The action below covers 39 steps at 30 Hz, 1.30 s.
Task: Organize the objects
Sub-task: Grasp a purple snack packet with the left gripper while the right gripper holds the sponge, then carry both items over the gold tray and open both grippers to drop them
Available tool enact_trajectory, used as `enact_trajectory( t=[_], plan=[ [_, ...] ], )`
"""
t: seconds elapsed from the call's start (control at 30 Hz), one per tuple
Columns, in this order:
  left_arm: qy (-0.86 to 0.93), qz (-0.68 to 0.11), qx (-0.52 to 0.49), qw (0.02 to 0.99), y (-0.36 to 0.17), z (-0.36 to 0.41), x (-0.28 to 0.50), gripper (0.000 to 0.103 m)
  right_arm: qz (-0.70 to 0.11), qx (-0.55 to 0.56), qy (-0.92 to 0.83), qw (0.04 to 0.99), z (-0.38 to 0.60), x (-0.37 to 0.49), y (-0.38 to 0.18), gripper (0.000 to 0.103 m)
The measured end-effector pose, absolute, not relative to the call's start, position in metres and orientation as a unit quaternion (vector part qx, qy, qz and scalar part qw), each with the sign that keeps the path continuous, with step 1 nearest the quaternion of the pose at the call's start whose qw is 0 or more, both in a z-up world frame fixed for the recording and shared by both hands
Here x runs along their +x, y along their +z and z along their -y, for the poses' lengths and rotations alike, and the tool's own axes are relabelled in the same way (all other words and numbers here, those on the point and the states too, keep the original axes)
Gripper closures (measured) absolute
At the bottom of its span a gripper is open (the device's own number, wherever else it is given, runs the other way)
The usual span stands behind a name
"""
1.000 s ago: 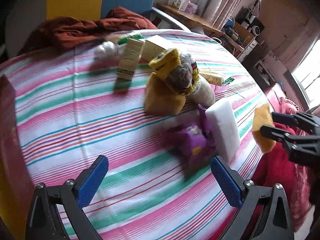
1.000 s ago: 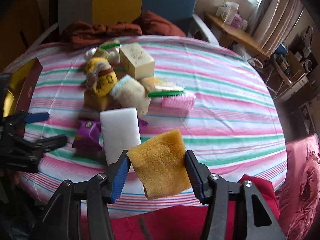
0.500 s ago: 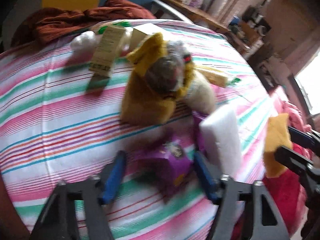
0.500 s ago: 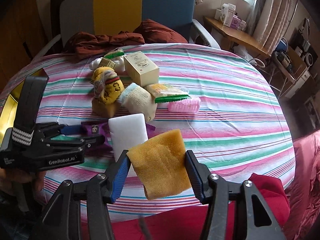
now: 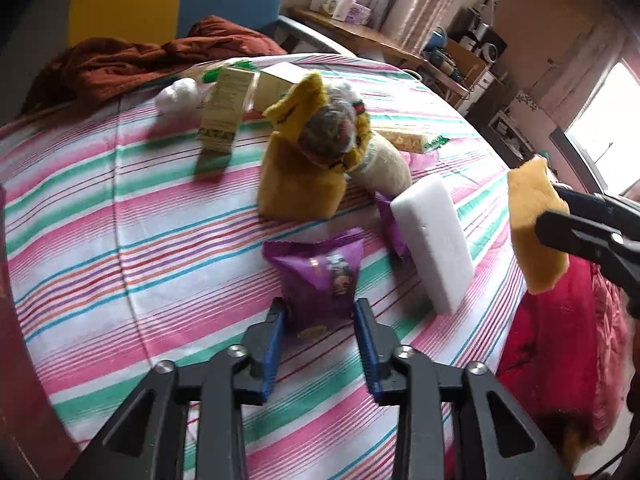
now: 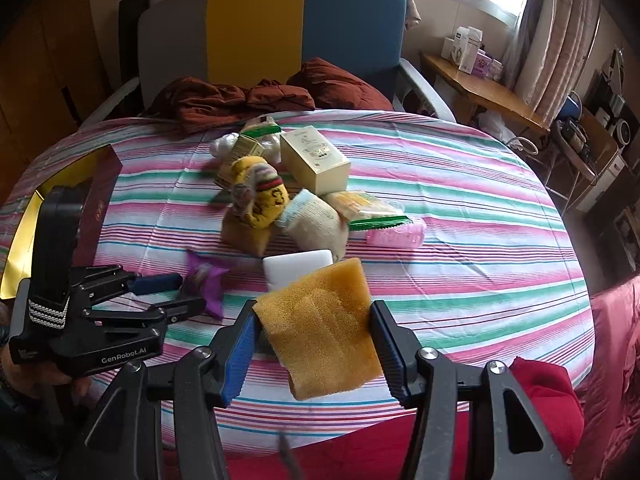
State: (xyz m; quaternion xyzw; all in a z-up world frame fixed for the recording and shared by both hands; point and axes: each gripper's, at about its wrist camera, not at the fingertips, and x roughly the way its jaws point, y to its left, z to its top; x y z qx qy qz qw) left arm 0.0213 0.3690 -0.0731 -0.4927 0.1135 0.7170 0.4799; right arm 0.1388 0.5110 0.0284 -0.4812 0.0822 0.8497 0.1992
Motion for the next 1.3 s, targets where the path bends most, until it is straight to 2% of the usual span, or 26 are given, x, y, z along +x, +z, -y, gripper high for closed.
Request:
enact_trajectory(
  t=[0.07,0.13,0.4,0.5,0.53,0.57,0.6,0.8,1.0,1.17,1.3],
  plan=[
    [0.719,-0.112,-0.491,0.478,-0.070,-0.367,0.019,0.034,-0.082,-0.479,0.851,0.198,-0.509,0.139,0.029,0.047],
    [0.728,-0.107,-0.487,0.471,-0.066,-0.371,0.011,0.024,-0.085,-0.477,0.852,0.199,-0.508,0.139,0.029,0.047],
    [0.738,-0.126,-0.494,0.443,-0.071,-0.403,-0.001,0.024,-0.097,-0.468,0.855,0.203,-0.511,0.143,0.029,0.047],
    [0.737,-0.137,-0.500,0.434,-0.079,-0.411,-0.006,0.032,-0.102,-0.467,0.855,0.203,-0.512,0.141,0.027,0.047],
    [0.734,-0.144,-0.503,0.433,-0.083,-0.412,-0.008,0.050,-0.104,-0.466,0.855,0.202,-0.512,0.140,0.027,0.047],
    [0.735,-0.154,-0.499,0.432,-0.086,-0.412,-0.009,0.063,-0.104,-0.465,0.856,0.201,-0.511,0.139,0.027,0.047],
    [0.738,-0.154,-0.493,0.434,-0.084,-0.411,-0.009,0.066,-0.104,-0.463,0.857,0.199,-0.510,0.138,0.027,0.047],
    [0.748,-0.134,-0.469,0.449,-0.072,-0.373,-0.008,0.066,-0.103,-0.450,0.869,0.179,-0.495,0.125,0.035,0.047],
    [0.784,-0.098,-0.426,0.441,-0.030,-0.306,0.000,0.066,-0.099,-0.437,0.884,0.130,-0.463,0.091,0.044,0.047],
    [0.831,-0.066,-0.388,0.393,0.004,-0.230,-0.015,0.066,-0.085,-0.432,0.896,0.047,-0.406,0.043,0.048,0.047],
    [0.866,-0.042,-0.376,0.328,0.010,-0.164,-0.037,0.066,-0.088,-0.439,0.894,-0.018,-0.354,-0.006,0.041,0.047]
  ],
)
